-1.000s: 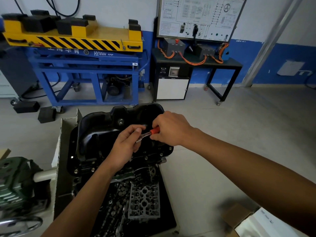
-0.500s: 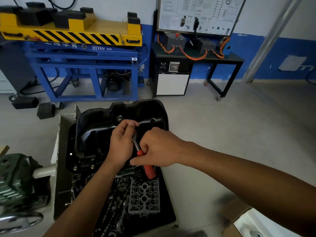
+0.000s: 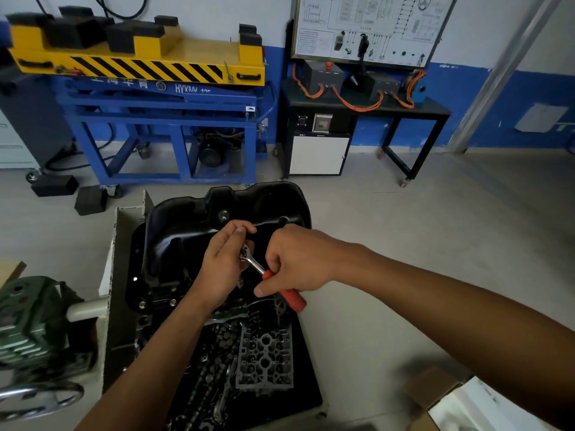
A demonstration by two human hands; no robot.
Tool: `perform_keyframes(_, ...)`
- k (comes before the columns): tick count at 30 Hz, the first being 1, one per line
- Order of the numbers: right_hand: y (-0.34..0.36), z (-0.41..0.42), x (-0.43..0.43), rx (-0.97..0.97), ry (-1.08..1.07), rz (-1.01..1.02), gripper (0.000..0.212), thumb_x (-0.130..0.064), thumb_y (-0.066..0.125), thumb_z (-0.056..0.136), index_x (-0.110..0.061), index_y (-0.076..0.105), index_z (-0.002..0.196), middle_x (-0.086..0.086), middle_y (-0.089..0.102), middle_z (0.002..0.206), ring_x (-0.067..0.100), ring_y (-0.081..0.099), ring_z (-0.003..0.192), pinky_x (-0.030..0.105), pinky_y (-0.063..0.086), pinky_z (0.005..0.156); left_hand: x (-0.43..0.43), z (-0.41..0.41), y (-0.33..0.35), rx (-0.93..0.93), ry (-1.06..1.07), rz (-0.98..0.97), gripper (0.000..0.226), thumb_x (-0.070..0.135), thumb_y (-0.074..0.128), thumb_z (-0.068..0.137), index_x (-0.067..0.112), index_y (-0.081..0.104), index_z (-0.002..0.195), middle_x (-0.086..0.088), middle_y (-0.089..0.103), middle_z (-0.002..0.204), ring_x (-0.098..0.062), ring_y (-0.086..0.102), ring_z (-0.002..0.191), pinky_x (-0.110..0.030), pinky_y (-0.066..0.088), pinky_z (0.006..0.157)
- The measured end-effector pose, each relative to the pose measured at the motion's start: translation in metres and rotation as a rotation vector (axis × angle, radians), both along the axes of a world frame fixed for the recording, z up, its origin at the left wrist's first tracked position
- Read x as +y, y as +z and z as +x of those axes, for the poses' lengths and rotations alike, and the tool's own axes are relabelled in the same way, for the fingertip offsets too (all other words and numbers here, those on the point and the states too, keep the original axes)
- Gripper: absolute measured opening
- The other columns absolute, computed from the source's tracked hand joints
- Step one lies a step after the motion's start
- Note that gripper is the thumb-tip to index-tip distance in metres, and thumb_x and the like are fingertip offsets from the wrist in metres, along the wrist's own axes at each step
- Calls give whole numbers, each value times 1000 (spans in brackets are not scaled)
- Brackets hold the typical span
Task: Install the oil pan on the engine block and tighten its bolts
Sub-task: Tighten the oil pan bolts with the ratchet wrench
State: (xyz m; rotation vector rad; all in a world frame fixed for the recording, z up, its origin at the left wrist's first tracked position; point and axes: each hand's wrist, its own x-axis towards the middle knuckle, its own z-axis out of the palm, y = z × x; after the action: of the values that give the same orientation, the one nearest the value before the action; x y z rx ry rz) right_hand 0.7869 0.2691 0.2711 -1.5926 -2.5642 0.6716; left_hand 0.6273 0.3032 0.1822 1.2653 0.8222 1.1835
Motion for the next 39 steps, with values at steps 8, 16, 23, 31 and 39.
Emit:
perform_keyframes(8,8,22,21,-221,-87,219,34,-50,77,79,-17,72,71,-1,65,64,11,55,58,29,44,55,2,2,-2,32,-40,14,27,35,43,97,29,67,88,10,54,64,-3,49,53,-16,40,49)
perform_keyframes(16,-4,21,37,-198,-116,427,12,-29,70,87,-21,72,96,0,64,84,21,59,78,35,51,64,1,5,1,67,-189,-36,37,35,44,96,23,65,124,7,37,54,-6,33,48,-18,34,49)
perform_keyframes(23,-5,19,31,-204,-109,415,15,-33,65,88,-20,69,94,0,60,84,23,59,76,38,52,63,-4,2,1,58,-69,2,28,23,43,106,23,67,120,3,39,55,-12,31,50,-32,24,52)
perform_keyframes(31,4,11,2,-136,-125,252,44,-40,71,85,-21,44,56,-3,45,54,15,46,50,28,34,48,-2,6,3,66,146,43,35,18,41,108,25,70,89,16,55,64,-2,41,51,-17,34,46)
perform_keyframes(39,-5,-1,-19,-51,-193,266,46,-45,69,85,-22,41,56,-7,43,54,8,41,48,25,24,46,2,10,0,90,193,63,36,15,41,107,24,68,85,11,46,56,-7,36,50,-22,32,47)
